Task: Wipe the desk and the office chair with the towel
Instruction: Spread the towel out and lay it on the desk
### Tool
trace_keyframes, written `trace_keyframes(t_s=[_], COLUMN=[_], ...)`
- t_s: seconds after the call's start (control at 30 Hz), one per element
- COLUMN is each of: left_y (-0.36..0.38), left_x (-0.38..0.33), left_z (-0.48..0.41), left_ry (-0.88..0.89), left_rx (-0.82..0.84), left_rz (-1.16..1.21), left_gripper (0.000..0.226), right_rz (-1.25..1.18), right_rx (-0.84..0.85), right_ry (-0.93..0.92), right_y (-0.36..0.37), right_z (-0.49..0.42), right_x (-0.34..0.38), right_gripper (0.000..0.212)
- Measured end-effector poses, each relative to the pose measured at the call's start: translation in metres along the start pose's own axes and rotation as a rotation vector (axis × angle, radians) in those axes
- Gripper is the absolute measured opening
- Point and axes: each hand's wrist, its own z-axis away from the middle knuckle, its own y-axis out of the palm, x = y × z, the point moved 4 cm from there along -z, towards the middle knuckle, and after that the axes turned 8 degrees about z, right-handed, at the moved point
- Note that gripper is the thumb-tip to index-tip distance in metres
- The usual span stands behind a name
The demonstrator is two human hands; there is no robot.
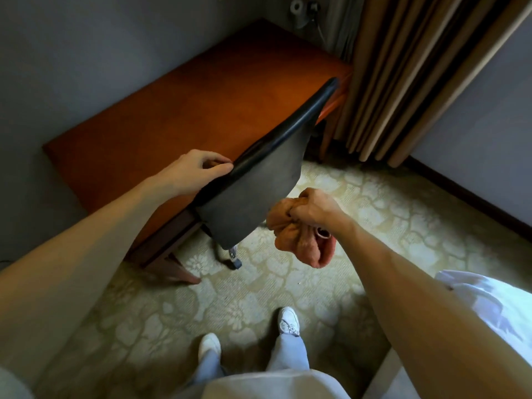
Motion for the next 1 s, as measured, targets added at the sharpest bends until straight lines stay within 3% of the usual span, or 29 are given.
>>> trace_keyframes(t_s=[0.23,0.37,0.53,0.6,0.7,0.8,1.0], left_y=[-0.036,-0.049,-0.045,-0.045,-0.059,-0.083,-0.128], left_x=[0.083,0.128,0.169,0.181,0.205,0.243,0.326], left_z=[0.064,0.105,0.156,0.173,0.191,0.209,0.252], left_ry=[0.015,-0.037,-0.199,-0.185,-0.147,-0.207,-0.232], left_rx=[0.196,0.242,0.376,0.412,0.33,0.175,-0.005], left_rz=[-0.048,0.083,0.475,0.645,0.925,1.043,1.211], left_gripper=[0.032,0.02,0.077,0.079,0.058,0.033,0.035], right_rz=[-0.041,-0.315,-0.608,-0.655,-0.693,-0.711,-0.935], right_rx=[-0.128,-0.145,0.186,0.223,0.196,0.083,-0.3], right_ry=[-0.015,0.025,-0.058,-0.072,-0.08,-0.05,-0.007], right_y=[0.053,0.089,0.134,0.148,0.161,0.174,0.222], right_z=[0.041,0.081,0.138,0.149,0.162,0.171,0.19], right_x=[0.09,0.142,0.226,0.256,0.292,0.315,0.362], right_gripper=[0.038,0.038,0.061,0.062,0.047,0.042,0.034])
